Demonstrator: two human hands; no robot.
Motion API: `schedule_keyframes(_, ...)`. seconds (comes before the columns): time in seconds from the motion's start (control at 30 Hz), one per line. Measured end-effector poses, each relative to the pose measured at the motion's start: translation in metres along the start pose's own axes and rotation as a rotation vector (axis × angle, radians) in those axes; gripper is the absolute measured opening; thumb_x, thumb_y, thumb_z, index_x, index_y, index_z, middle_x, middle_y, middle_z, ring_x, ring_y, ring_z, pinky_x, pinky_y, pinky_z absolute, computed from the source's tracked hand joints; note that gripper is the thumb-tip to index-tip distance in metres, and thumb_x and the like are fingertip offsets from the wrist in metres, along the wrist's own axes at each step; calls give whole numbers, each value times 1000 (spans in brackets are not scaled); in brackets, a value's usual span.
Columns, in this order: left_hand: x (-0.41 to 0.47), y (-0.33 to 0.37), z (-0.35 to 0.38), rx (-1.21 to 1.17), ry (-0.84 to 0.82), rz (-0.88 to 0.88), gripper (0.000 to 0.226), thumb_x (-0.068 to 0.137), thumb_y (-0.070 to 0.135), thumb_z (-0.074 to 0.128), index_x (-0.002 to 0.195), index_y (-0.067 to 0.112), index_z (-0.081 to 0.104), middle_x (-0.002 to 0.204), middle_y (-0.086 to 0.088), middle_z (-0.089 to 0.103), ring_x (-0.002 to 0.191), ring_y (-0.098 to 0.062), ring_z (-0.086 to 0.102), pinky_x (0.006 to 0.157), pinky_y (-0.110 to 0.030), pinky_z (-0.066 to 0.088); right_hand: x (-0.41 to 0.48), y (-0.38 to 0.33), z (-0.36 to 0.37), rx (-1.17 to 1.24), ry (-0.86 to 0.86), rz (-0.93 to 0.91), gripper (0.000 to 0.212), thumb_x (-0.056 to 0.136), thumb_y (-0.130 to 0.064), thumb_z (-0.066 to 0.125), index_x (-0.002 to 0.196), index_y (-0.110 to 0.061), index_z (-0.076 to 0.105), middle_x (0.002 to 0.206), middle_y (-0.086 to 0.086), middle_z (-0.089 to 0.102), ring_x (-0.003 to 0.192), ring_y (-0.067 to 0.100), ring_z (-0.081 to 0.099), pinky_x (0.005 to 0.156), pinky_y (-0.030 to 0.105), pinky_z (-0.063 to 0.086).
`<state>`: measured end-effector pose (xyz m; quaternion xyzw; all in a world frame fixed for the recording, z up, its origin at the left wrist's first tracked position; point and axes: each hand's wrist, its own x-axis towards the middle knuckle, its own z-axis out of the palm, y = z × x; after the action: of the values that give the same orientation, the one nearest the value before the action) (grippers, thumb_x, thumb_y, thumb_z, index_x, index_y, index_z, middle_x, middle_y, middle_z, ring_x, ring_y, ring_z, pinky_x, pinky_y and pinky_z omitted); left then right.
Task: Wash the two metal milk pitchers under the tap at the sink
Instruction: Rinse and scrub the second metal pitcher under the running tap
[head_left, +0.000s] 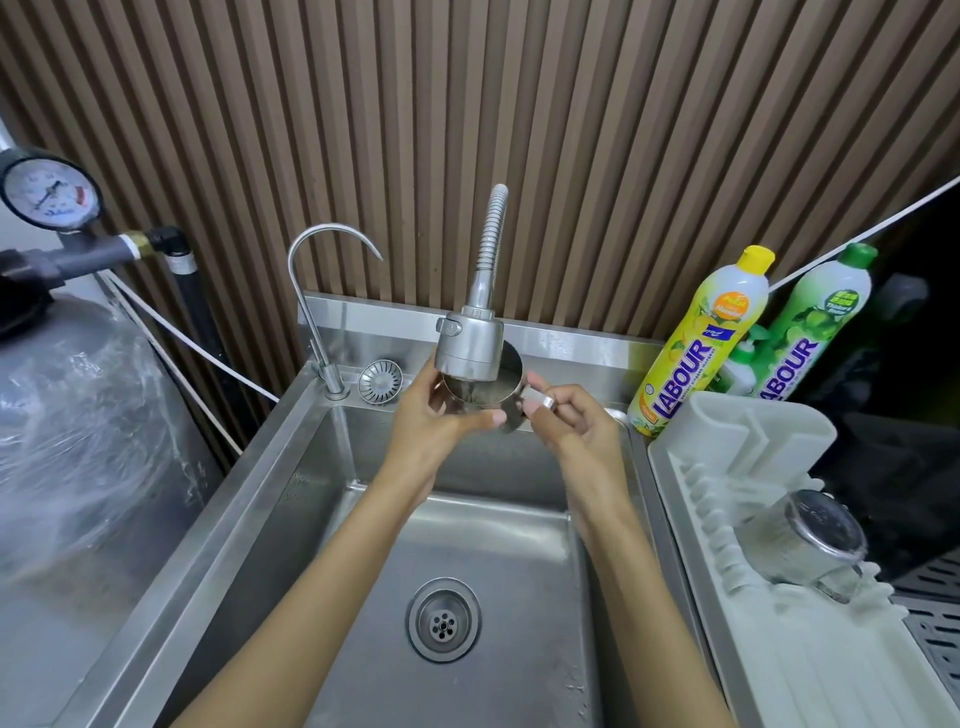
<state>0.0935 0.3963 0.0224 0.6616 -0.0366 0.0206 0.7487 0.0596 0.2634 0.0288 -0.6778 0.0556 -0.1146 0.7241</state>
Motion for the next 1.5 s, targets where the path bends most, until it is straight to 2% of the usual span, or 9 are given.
schedule_keyframes(0.17,-6,-3,-11,193,70,168,88,51,4,83,131,19,50,122,-1,60,111,-10,57,98,-22,43,3,18,9,304,-152,116,22,90,2,53,73,-10,46,126,9,62,110,6,63,101,31,43)
schedule_keyframes(0.27,-14,3,-15,359,91,240,89,55,7,88,134,21,48,122,3,53,106,1,53,86,-1,38,-2,27,11,341,-154,189,16,90,-4,56,75,-8,51,109,13,68,121,26,56,102,38,46)
schedule_keyframes(0.37,-22,10,-16,484,134,258,85,52,30,90,128,21,55,112,0,56,104,-9,54,82,3,35,-7,19,8,199,-115,214,14,87,-15,62,75,-10,57,80,2,72,94,20,68,87,36,55)
schedule_keyframes(0.53,-28,10,-17,480,142,119,43,51,58,81,85,38,67,86,13,69,81,4,64,70,1,41,-9,-10,3,-86,9,222,22,78,-25,74,70,-11,59,79,5,73,74,17,73,57,31,59)
schedule_keyframes(0.67,-31,2,-16,243,-17,-95,42,52,47,84,87,26,74,80,10,75,77,2,67,75,-7,46,-9,-26,-1,-496,111,38,31,74,-34,76,56,-19,55,68,8,71,67,27,70,59,44,59)
schedule_keyframes(0.83,-25,-7,-12,-47,-244,-217,59,59,23,83,115,15,67,113,-7,70,111,-21,63,103,-36,44,-21,-38,0,-786,158,-194,34,78,-35,71,56,-26,47,70,4,70,71,23,63,66,30,47)
schedule_keyframes(1.2,-15,-7,-4,-24,56,103,74,58,-19,75,121,14,54,115,-2,67,105,-9,62,91,-18,48,1,12,11,124,-66,30,25,87,-2,59,70,-13,45,113,-8,67,98,0,64,93,23,46)
schedule_keyframes(1.4,-22,5,-20,359,92,251,68,49,24,84,113,25,60,105,4,68,101,-14,62,91,-27,49,-4,27,16,300,-108,151,18,87,-7,60,72,-8,51,104,15,67,116,30,57,92,39,53)
schedule_keyframes(1.5,-23,11,-23,518,111,223,73,46,50,80,112,26,62,102,5,68,98,-13,63,90,-33,51,-10,23,14,224,-79,170,15,86,-13,63,75,-7,55,86,9,70,95,24,67,79,40,59)
